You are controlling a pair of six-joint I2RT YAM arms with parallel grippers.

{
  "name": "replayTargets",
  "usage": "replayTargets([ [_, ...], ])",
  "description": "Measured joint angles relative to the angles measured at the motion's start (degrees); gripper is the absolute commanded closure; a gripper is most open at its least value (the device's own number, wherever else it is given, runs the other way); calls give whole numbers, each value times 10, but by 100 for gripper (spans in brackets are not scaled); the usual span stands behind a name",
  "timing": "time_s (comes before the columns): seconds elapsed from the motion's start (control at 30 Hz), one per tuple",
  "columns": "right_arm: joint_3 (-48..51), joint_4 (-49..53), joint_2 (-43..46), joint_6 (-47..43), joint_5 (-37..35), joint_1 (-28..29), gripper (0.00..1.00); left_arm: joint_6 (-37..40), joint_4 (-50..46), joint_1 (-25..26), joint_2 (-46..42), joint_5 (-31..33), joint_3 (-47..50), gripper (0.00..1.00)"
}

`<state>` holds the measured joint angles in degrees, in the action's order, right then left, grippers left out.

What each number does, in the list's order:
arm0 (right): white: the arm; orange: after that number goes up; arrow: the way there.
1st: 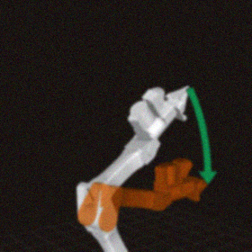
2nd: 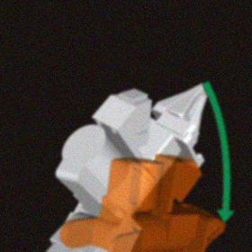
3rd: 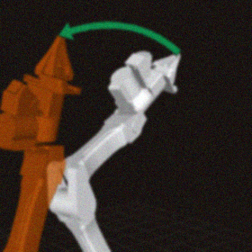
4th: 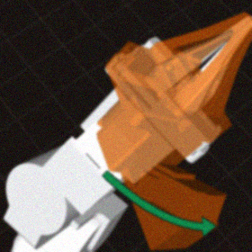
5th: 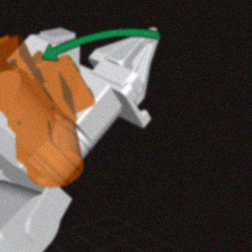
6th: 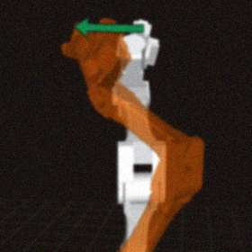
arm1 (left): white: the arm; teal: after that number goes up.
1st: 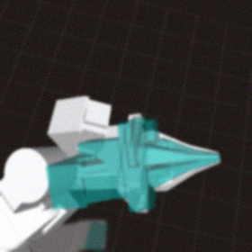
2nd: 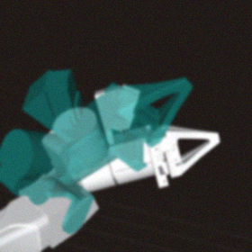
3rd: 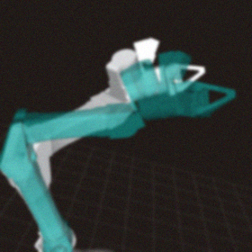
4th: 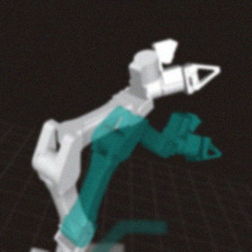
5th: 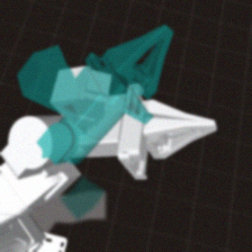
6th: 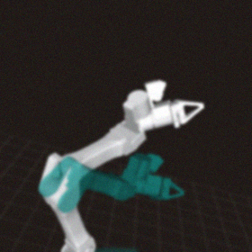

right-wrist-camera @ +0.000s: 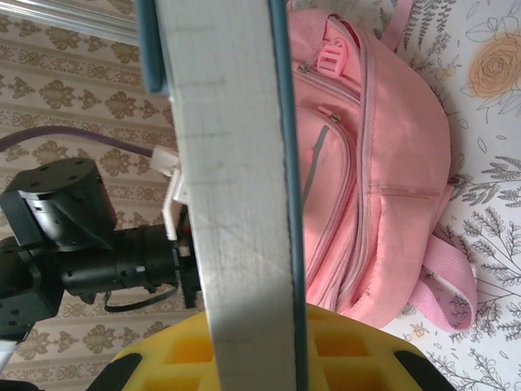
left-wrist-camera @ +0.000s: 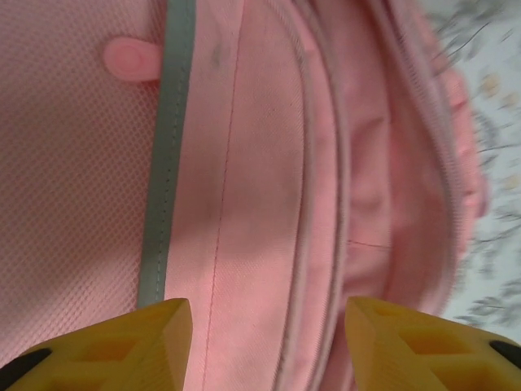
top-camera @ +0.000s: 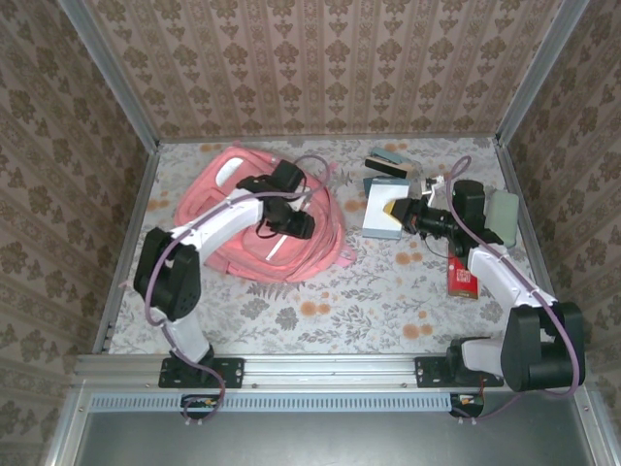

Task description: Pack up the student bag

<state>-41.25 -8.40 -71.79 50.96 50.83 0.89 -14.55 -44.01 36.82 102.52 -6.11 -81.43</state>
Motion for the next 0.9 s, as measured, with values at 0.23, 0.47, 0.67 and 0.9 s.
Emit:
replayTargets([
  [0.23, 27, -1, 13, 2, -8, 0, 100, 40, -8, 43, 62, 101, -28, 44],
  [0.47, 36, 0, 32, 2, -12, 0, 100, 64, -10, 70, 96, 173, -46, 44],
  [0.67, 41, -1, 36, 3, -12, 0, 100, 85, -11, 98, 111, 233, -50, 98],
  [0.9, 47, -2, 36, 17, -16, 4, 100, 86, -26, 106, 95, 263, -55, 100],
])
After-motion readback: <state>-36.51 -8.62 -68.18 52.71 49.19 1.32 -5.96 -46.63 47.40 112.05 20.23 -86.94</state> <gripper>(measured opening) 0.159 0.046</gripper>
